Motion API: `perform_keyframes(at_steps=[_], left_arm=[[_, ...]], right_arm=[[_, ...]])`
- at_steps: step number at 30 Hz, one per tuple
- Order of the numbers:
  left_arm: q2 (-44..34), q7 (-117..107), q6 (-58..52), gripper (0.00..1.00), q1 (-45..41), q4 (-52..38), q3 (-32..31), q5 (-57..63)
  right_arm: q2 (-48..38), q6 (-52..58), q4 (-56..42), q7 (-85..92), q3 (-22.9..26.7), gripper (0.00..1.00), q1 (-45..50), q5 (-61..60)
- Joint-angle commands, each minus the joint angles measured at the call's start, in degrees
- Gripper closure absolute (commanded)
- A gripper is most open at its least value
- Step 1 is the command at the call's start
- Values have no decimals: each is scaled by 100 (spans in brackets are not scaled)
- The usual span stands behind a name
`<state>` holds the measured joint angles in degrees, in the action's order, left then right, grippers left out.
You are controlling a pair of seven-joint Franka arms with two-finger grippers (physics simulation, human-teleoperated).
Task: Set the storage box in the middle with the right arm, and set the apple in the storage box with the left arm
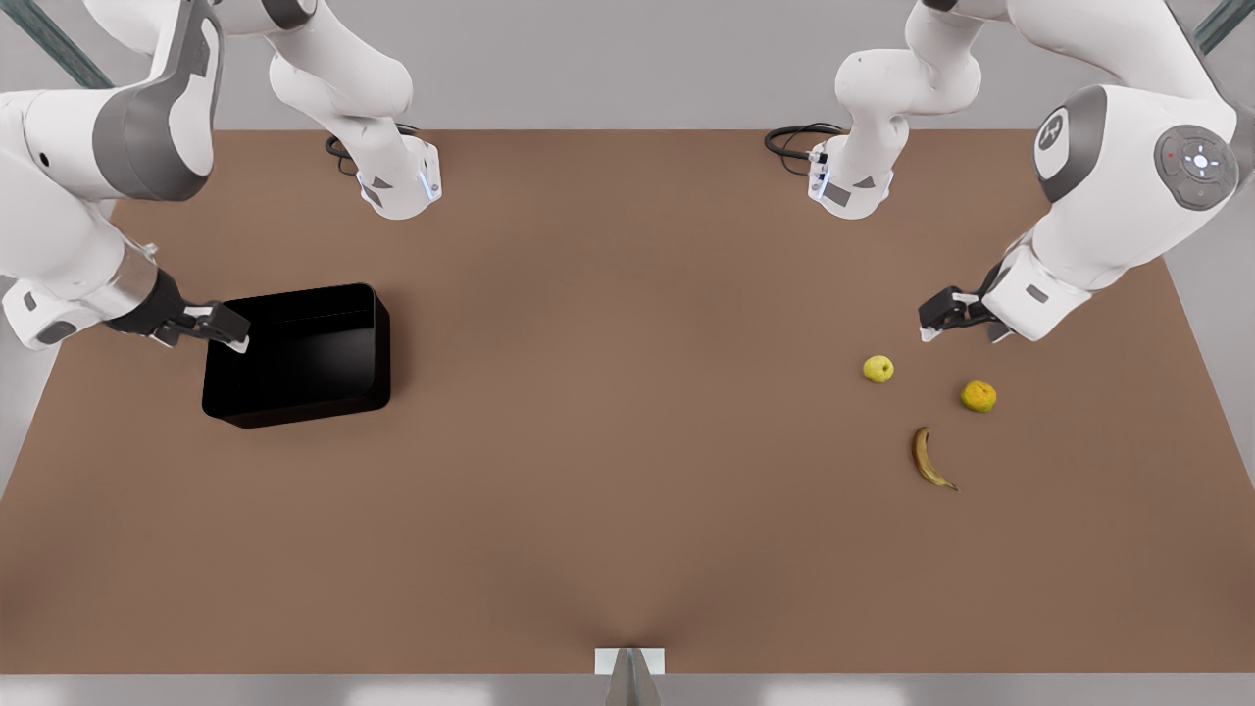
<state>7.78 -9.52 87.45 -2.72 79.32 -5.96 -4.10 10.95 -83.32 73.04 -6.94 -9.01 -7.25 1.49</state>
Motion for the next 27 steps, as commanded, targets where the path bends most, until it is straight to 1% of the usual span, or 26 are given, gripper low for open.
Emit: perform_keyframes(at_steps=[1,2,3,4,5,6,7,8,9,11,12,13,14,15,17,18,20,22,25,27], left_arm=[[-4,20,0,0,-1,5,-28,6],[-13,2,184,0,-9,487,-37,6],[-110,-68,1054,0,-9,1549,-37,6],[-57,-41,590,0,-18,1727,-37,6],[-92,-15,596,0,-18,2008,-37,-12],[-443,-85,2046,0,-141,3167,-142,6],[-470,-68,2338,0,-229,3529,-187,6],[-470,-85,2312,0,-317,3573,-187,6],[-496,-156,2959,0,-335,3931,-187,23],[-391,-138,4121,0,-300,4679,-187,401],[-189,-138,4517,0,-238,4874,-178,436],[66,-138,4605,0,-106,4882,-178,471],[171,-138,4658,0,-45,4900,-178,480],[136,-147,4667,0,192,4997,-187,480],[-127,-156,5087,0,228,5531,-187,471],[-198,-165,5273,0,228,5805,-187,471],[-180,-165,5502,0,289,6051,-178,471],[-136,-156,5502,0,447,6043,-187,471],[215,-147,5607,0,676,6043,-187,471],[329,-156,5625,0,685,6034,-187,471]], right_arm=[[-14,0,0,0,-13,0,-4,0],[-23,35,0,9,-110,0,-48,0],[3,79,0,9,-110,0,-39,-9],[-14,88,0,-17,-119,0,-4,-9],[-23,88,9,-79,-136,0,-4,-18],[-23,167,105,9,-110,0,-31,-9],[56,167,123,386,-75,0,-101,0],[91,18,316,413,-66,0,-259,35],[100,-184,509,693,-66,0,-382,35],[56,-193,659,1345,-66,0,-734,53],[-93,-298,948,1406,-66,0,-857,53],[-453,-623,1563,1459,-75,0,-892,44],[-638,-905,2012,1476,-75,0,-918,44],[-717,-1300,2443,1678,-75,0,-997,35],[-700,-1976,2891,2345,-66,0,-1427,26],[-630,-2091,2909,2592,-57,0,-1630,35],[-541,-2127,2909,2742,-57,0,-1753,26],[-392,-2136,2927,2848,-57,0,-1824,26],[-76,-2505,2997,3216,-57,0,-2034,26],[214,-2382,2681,3489,-49,0,-2114,70]])
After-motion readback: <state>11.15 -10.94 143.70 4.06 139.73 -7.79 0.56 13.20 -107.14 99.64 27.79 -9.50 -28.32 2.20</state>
